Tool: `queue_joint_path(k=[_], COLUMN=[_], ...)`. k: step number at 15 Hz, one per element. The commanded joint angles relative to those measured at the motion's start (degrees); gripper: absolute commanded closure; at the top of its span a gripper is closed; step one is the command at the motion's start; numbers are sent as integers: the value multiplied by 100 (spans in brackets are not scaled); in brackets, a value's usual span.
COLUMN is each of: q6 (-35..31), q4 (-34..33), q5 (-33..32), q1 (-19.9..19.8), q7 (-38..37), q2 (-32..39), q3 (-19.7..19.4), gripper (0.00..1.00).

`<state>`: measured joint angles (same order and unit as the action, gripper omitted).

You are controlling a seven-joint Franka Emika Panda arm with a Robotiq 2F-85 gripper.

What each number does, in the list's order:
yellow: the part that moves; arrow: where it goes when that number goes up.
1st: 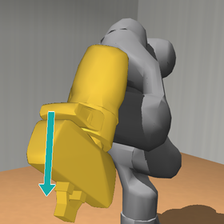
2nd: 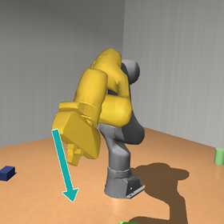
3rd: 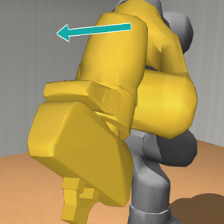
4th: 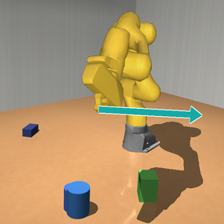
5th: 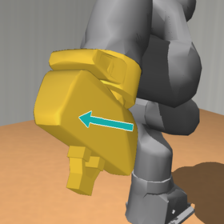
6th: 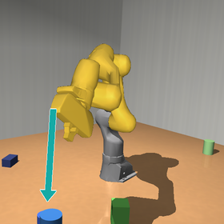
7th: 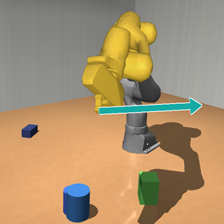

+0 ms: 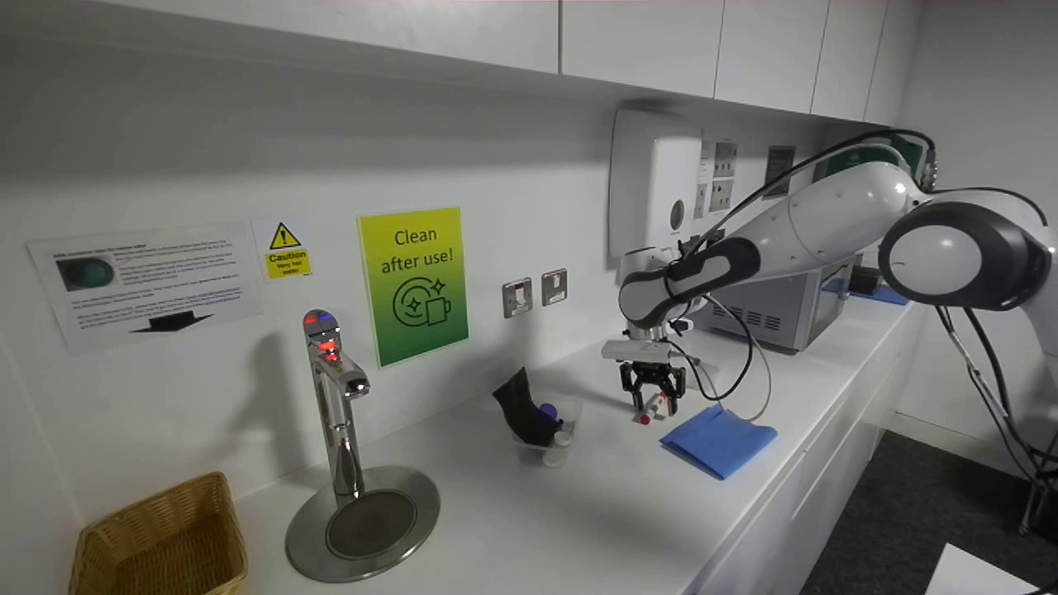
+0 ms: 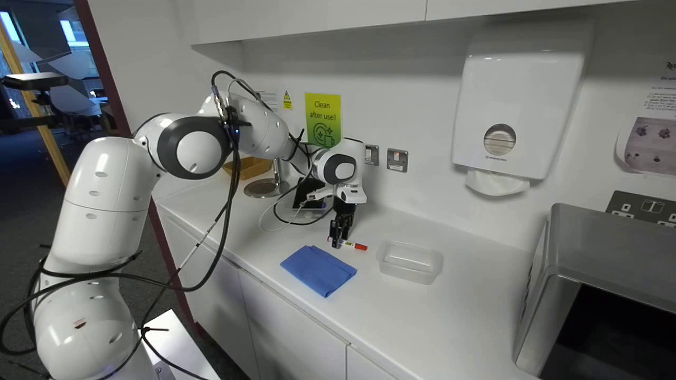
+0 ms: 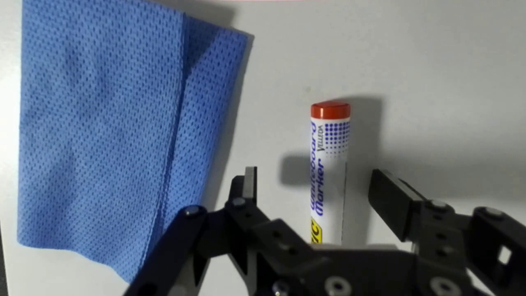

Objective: Put the orange marker inside the lunchbox on the right

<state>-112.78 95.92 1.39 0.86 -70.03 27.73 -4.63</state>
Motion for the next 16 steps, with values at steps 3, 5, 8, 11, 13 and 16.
queue_joint_path(k=[3, 5, 8, 11, 13, 16], q6=[-12, -6, -18, -110, -198, -314], q4=[-59, -61, -59, 25, 55, 86], q5=[-50, -52, -50, -59, -84, -135], q1=[33, 35, 27, 26, 30, 50], q7=[134, 129, 132, 119, 97, 32], q2=[13, 5, -64, -202, -255, -313], q3=[-61, -62, -67, -82, -106, -156], gripper=[66, 81, 96, 94, 94, 94])
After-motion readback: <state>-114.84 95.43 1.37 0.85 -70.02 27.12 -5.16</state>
